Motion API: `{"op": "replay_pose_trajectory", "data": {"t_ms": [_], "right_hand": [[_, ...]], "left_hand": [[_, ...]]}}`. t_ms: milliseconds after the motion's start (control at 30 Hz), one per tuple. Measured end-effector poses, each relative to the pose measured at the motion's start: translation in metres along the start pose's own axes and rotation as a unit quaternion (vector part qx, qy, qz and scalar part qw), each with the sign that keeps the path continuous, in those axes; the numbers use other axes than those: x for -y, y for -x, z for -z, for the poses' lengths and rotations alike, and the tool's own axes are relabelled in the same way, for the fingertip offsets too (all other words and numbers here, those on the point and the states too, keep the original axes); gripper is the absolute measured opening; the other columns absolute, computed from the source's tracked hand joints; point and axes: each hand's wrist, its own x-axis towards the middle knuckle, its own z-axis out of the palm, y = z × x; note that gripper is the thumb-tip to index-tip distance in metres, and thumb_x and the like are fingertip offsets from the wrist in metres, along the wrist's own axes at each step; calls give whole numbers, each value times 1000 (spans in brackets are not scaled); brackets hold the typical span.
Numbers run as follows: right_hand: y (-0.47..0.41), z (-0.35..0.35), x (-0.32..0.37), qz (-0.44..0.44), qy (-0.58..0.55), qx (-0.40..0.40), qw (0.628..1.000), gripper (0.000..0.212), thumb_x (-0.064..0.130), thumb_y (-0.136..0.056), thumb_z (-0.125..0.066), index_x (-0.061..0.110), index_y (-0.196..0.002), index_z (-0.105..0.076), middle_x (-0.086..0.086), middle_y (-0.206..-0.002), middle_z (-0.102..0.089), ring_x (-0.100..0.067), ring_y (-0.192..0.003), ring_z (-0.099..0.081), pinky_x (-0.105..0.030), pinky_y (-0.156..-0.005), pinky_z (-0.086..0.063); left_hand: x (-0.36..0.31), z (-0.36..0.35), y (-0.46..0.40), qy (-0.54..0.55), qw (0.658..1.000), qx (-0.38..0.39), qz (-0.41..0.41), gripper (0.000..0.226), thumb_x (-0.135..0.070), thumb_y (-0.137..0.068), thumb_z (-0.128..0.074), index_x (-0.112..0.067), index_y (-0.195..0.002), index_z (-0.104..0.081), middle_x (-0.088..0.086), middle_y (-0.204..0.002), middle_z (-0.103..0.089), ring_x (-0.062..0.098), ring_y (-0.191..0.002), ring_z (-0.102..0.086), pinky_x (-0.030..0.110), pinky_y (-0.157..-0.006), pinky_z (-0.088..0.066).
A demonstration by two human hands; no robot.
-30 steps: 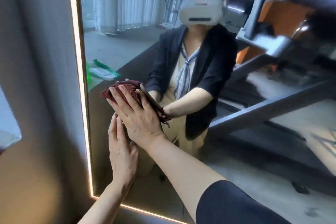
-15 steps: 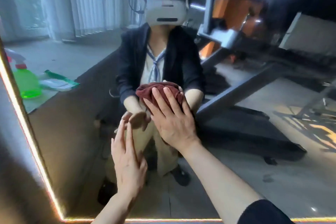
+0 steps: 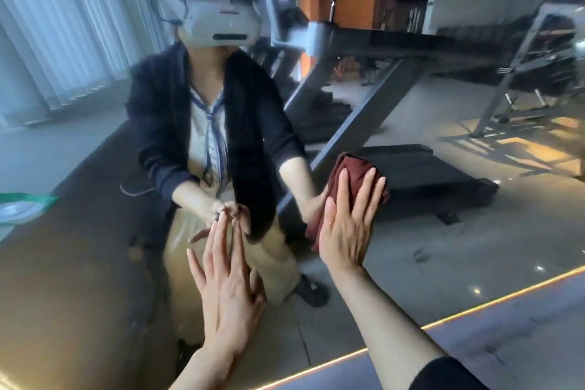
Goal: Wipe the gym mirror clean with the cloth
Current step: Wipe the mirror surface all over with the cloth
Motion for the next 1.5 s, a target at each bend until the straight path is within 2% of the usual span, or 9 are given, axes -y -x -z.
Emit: {"op": "replay_pose_trajectory", "data": {"t_ms": [67,233,367,500,733,933,1167,1300,1500], "right_hand": [[2,-5,39,-17,-49,-9,999,46,33,-109,-31,21,-153,-34,-24,-161,-22,-48,-150,-13,-64,-116,-23],[-12,-9,105,250,-42,35,967,44,38,-107,-38,34,-151,-36,-3,-163,-26,-32,-151,-18,-52,-123,-19],[-33,-3,85,269,-10,-3,963,41,38,-106,-43,37,-146,-48,2,-158,-39,-25,-148,-28,-48,-117,-29],[-57,4,25,189,-14,-30,981,45,37,-107,-37,30,-152,-35,-8,-160,-33,-32,-150,-21,-53,-120,-25],[-53,2,-81,-59,-16,-101,993,50,35,-109,-25,11,-149,-43,-24,-158,-31,-43,-148,-25,-55,-119,-27],[-46,-3,-55,-228,-79,-135,961,50,37,-110,-25,13,-152,-34,-23,-161,-25,-42,-151,-19,-57,-120,-23],[-103,9,51,119,-63,-67,989,45,33,-105,-45,21,-149,-45,-13,-161,-31,-39,-149,-23,-53,-123,-14],[-85,3,56,211,-19,-34,977,46,34,-105,-44,26,-150,-42,-7,-160,-28,-33,-150,-19,-50,-123,-15],[-105,13,100,367,1,11,930,48,38,-105,-42,32,-153,-39,2,-164,-20,-25,-152,-18,-45,-119,-23]], "left_hand": [[6,5,0,14,1000,-5,8,81,-28,-80,-38,-11,-158,-21,11,-165,-13,32,-147,-19,61,-119,-9],[20,17,-14,8,1000,-19,-23,78,-23,-80,-39,-7,-156,-27,16,-162,-18,39,-143,-27,70,-114,-14],[-1,17,-33,7,994,-41,-97,80,-13,-74,-44,-1,-152,-33,10,-163,-15,30,-149,-18,59,-121,-1],[-27,-3,-43,-26,984,-32,-172,82,-12,-71,-57,0,-150,-37,14,-163,-18,22,-154,-5,57,-122,1],[-74,-37,-51,-91,966,-14,-243,82,-12,-70,-60,4,-148,-39,19,-160,-26,32,-150,-21,64,-119,-8],[-85,-32,-66,-92,959,-22,-265,71,-16,-80,-50,3,-148,-41,21,-157,-34,33,-147,-27,66,-119,-9],[-77,-7,-90,-34,973,-111,-198,61,-25,-94,-37,0,-149,-35,18,-150,-39,30,-142,-28,63,-120,-5],[-48,12,-84,-43,974,-151,-161,61,-24,-89,-41,0,-145,-41,16,-148,-39,34,-135,-35,49,-123,5],[-25,35,-88,-31,973,-185,-135,59,-23,-91,-38,2,-144,-43,18,-148,-42,35,-136,-37,54,-123,3]]}}
